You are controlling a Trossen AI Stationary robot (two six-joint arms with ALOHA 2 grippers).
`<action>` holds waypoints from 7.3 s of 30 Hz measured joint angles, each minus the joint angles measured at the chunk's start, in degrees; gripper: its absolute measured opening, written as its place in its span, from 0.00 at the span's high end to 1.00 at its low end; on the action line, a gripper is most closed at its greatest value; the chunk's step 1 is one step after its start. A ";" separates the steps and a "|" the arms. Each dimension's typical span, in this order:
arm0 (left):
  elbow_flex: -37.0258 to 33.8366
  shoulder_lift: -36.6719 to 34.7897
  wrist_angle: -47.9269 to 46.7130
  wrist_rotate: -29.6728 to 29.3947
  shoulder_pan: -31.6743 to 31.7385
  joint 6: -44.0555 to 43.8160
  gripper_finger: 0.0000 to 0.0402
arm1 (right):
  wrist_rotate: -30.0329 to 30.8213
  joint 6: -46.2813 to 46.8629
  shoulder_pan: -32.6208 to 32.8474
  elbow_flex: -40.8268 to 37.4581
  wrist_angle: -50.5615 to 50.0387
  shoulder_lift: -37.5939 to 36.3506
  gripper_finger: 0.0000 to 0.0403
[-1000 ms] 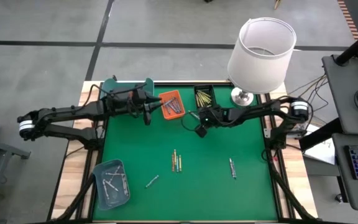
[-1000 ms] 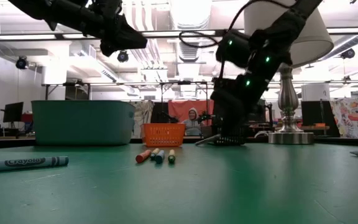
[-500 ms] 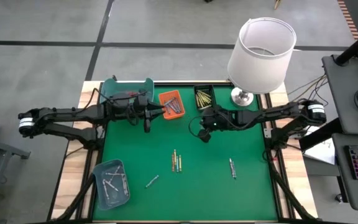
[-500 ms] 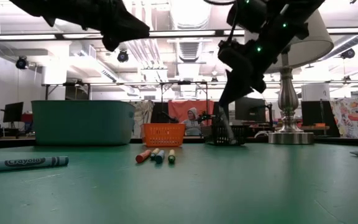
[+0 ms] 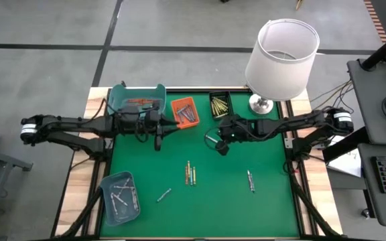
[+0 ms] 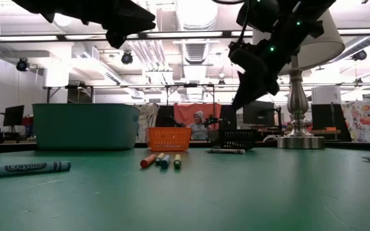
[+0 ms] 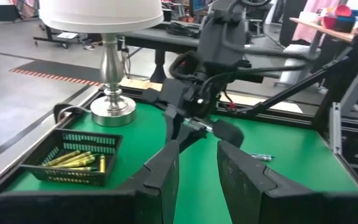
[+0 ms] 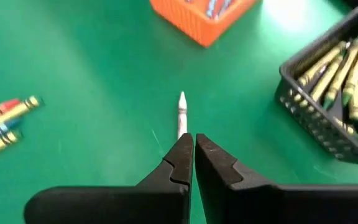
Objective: Sort crayons
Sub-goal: Put the white crayon into the blue bin
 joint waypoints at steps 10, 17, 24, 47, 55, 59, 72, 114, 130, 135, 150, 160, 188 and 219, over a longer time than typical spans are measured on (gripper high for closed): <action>0.00 0.00 0.96 -0.07 -2.03 -0.65 0.77 | 0.55 -10.14 0.96 -0.04 2.47 8.20 0.85; 0.00 0.09 0.93 -0.09 -2.37 -0.65 0.77 | 1.65 -10.17 0.83 -0.07 8.46 14.63 0.71; 0.00 0.09 0.93 -0.09 -2.35 0.10 0.77 | 2.09 -9.47 0.64 0.08 10.47 19.23 0.67; -11.42 0.87 25.01 -2.34 -3.48 5.01 0.77 | -1.49 -14.13 2.47 -0.35 20.08 12.31 0.98; -17.77 2.21 37.97 -2.15 -3.47 5.01 0.77 | -8.49 -20.28 3.76 -0.38 42.73 10.76 0.98; -17.83 2.03 37.84 -1.83 -3.53 5.03 0.73 | -8.93 -23.48 3.72 -0.37 52.50 10.72 0.98; -17.99 3.67 35.67 -0.94 -3.55 4.65 0.49 | -11.63 -27.54 3.72 -0.35 63.78 10.72 0.98; -10.58 19.87 49.31 -0.80 -3.69 5.53 0.95 | -11.49 -30.10 3.74 -0.28 66.20 10.63 0.98; -10.58 19.82 48.86 -0.96 -3.64 5.26 0.98 | -11.32 -29.01 3.74 -0.26 59.43 7.71 0.92; -10.58 19.82 48.83 -1.14 -3.58 5.64 0.99 | -10.70 -28.63 3.74 -0.22 56.96 6.74 0.90; -8.36 14.00 11.14 -1.05 -3.62 3.57 0.99 | -6.85 -25.04 3.61 -0.29 40.87 2.85 0.74; -2.26 16.44 -26.21 -0.93 -7.39 -1.69 0.98 | -6.79 -24.44 3.61 -0.33 36.00 1.58 0.76; -7.81 28.33 -11.84 -4.83 -9.59 -0.57 0.63 | -6.80 -24.47 3.61 -0.32 34.99 1.58 0.78; 12.65 10.14 -59.61 -0.02 -18.39 -18.40 1.00 | -6.81 -24.99 3.61 -0.31 34.88 1.60 0.82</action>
